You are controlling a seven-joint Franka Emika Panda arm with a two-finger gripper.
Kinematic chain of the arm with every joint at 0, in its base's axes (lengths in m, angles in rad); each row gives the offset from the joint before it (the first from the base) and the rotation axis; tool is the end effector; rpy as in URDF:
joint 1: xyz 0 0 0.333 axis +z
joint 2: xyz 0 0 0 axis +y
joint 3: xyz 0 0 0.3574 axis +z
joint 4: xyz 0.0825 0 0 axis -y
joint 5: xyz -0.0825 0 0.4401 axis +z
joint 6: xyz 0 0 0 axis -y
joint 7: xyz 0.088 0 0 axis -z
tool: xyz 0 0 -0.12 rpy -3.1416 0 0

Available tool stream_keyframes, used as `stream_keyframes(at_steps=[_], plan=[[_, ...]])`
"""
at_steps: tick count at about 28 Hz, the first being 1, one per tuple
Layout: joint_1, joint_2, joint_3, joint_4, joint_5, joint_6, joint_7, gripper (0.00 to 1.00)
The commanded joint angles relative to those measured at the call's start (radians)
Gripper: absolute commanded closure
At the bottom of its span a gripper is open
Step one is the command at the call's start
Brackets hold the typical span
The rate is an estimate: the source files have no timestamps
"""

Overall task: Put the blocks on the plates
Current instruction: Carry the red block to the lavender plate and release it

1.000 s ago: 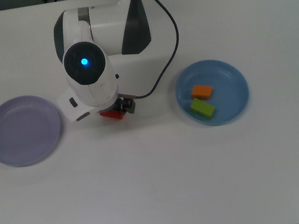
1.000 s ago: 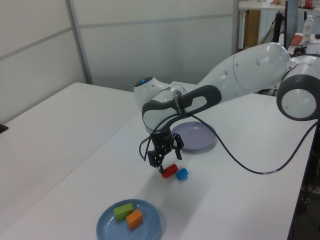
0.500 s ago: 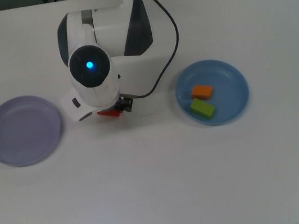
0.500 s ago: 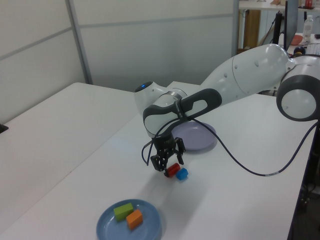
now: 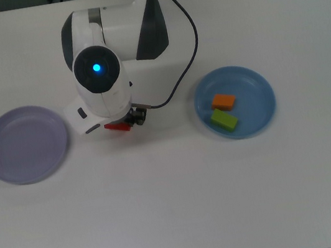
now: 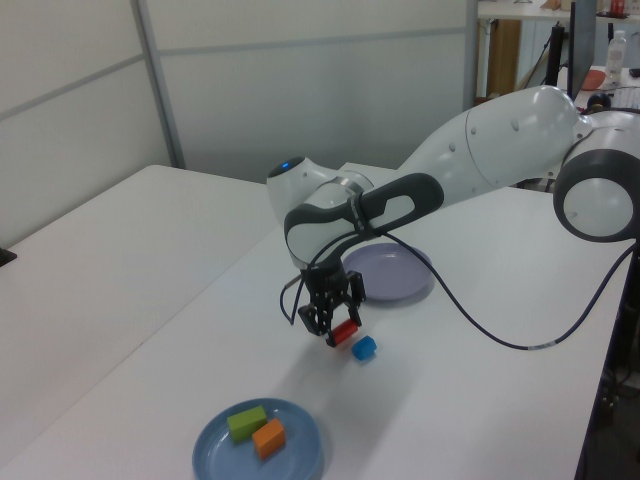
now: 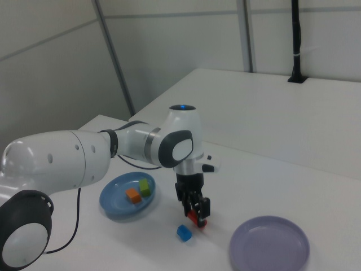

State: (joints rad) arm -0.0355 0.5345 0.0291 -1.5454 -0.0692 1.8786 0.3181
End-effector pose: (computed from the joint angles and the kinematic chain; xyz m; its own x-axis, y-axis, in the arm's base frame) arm 0.7398 -0.0136 0.3211 0.9378 -0.2994 -0.1758 -0.2843 -0.9529 0.1059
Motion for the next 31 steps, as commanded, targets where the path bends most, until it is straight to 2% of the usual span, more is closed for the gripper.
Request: stream_keyframes(at_steps=[1,5,11,16,20,23,26,27,29,30,31], plan=[[-0.038,-0.054,-0.008,0.028,0.025,-0.006,-0.037,1.0],[-0.076,-0.064,-0.012,0.039,0.043,-0.004,-0.059,1.0],[-0.185,-0.039,-0.02,0.039,0.009,0.039,-0.125,1.0],[-0.231,0.002,-0.04,0.036,0.012,0.186,-0.148,1.0],[-0.244,0.03,-0.044,0.034,0.009,0.227,-0.149,1.0],[-0.244,0.047,-0.046,0.036,0.002,0.231,-0.149,0.74],[-0.245,0.051,-0.046,0.034,-0.009,0.231,-0.149,0.54],[-0.247,0.053,-0.046,0.034,-0.011,0.231,-0.149,0.38],[-0.248,0.051,-0.046,0.034,-0.008,0.229,-0.148,0.19],[-0.25,0.051,-0.046,0.036,-0.004,0.229,-0.148,0.07],[-0.251,0.051,-0.046,0.036,-0.003,0.229,-0.148,0.0]])
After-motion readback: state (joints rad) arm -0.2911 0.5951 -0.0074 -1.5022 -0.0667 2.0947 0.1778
